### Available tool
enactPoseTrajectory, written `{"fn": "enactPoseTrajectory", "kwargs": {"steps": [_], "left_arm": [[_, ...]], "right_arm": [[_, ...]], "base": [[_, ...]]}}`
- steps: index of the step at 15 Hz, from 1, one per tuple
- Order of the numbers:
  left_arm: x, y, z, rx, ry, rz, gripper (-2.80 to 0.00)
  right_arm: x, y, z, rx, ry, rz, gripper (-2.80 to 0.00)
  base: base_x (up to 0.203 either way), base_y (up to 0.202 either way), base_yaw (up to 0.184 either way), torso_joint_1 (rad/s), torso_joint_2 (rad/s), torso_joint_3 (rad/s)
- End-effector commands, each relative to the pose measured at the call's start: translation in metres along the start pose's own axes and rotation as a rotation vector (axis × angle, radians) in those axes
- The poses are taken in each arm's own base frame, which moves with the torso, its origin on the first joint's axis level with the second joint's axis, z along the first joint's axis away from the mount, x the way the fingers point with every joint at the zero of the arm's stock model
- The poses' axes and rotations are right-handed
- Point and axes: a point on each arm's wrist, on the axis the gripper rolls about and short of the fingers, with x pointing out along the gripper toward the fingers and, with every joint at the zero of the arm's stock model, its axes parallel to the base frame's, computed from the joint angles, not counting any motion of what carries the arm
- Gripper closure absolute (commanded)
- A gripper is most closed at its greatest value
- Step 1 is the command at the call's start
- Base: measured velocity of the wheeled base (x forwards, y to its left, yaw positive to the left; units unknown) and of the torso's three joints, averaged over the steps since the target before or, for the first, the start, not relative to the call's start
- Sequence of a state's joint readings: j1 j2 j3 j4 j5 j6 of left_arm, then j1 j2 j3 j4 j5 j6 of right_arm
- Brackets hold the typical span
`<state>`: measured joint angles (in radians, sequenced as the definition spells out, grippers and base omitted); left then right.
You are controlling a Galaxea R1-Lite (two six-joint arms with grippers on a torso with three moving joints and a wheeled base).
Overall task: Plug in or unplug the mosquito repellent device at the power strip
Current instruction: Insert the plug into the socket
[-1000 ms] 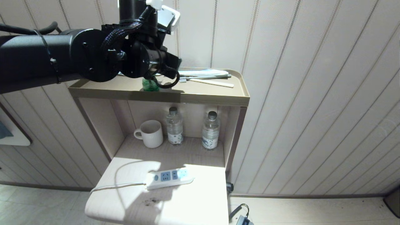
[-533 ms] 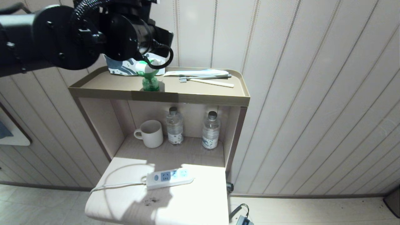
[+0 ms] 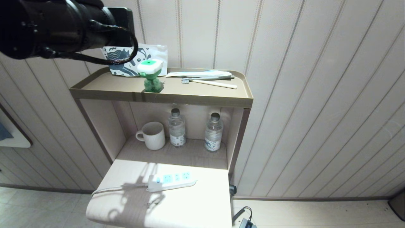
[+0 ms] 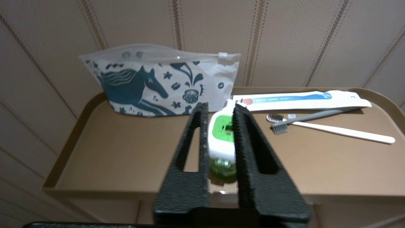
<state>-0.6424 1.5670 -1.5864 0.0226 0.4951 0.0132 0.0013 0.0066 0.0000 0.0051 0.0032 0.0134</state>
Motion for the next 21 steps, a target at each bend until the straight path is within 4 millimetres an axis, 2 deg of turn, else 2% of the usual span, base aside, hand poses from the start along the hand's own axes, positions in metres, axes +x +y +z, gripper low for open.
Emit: {"fn": "enactPoseTrajectory", "kwargs": {"steps": [1,3,4,6,10,13,18,21], "left_arm": [[-0.038,0.025,0.011,-0.066,-0.049,-0.023,-2.80],[-0.064,0.041,0.007,-0.083,-0.056,-0.133,-2.80],[-0.069,0.046,-0.002,-0.071,-0.036,-0.183,-2.80],[-0.064,0.051,-0.008,-0.027,-0.065,-0.193,-2.80],[-0.026,0.036,-0.045,-0.017,-0.096,-0.245,-2.80],[0.011,0.022,-0.069,-0.016,-0.071,-0.239,-2.80],[0.056,0.008,-0.090,-0.047,-0.128,-0.112,-2.80],[0.069,0.003,-0.094,-0.072,-0.145,-0.104,-2.80]], "right_arm": [[0.000,0.000,0.000,0.000,0.000,0.000,0.00],[0.000,0.000,0.000,0.000,0.001,0.002,0.00],[0.000,0.000,0.000,0.000,0.000,0.001,0.00],[0.000,0.000,0.000,0.000,-0.001,0.001,0.00],[0.000,0.000,0.000,0.000,-0.001,0.002,0.00],[0.000,0.000,0.000,0.000,0.001,0.002,0.00],[0.000,0.000,0.000,0.000,0.001,0.002,0.00],[0.000,0.000,0.000,0.000,-0.001,0.002,0.00]], "base": [[0.000,0.000,0.000,0.000,0.00,0.000],[0.000,0.000,0.000,0.000,0.00,0.000],[0.000,0.000,0.000,0.000,0.00,0.000],[0.000,0.000,0.000,0.000,0.00,0.000],[0.000,0.000,0.000,0.000,0.00,0.000],[0.000,0.000,0.000,0.000,0.00,0.000],[0.000,0.000,0.000,0.000,0.00,0.000],[0.000,0.000,0.000,0.000,0.00,0.000]]}}
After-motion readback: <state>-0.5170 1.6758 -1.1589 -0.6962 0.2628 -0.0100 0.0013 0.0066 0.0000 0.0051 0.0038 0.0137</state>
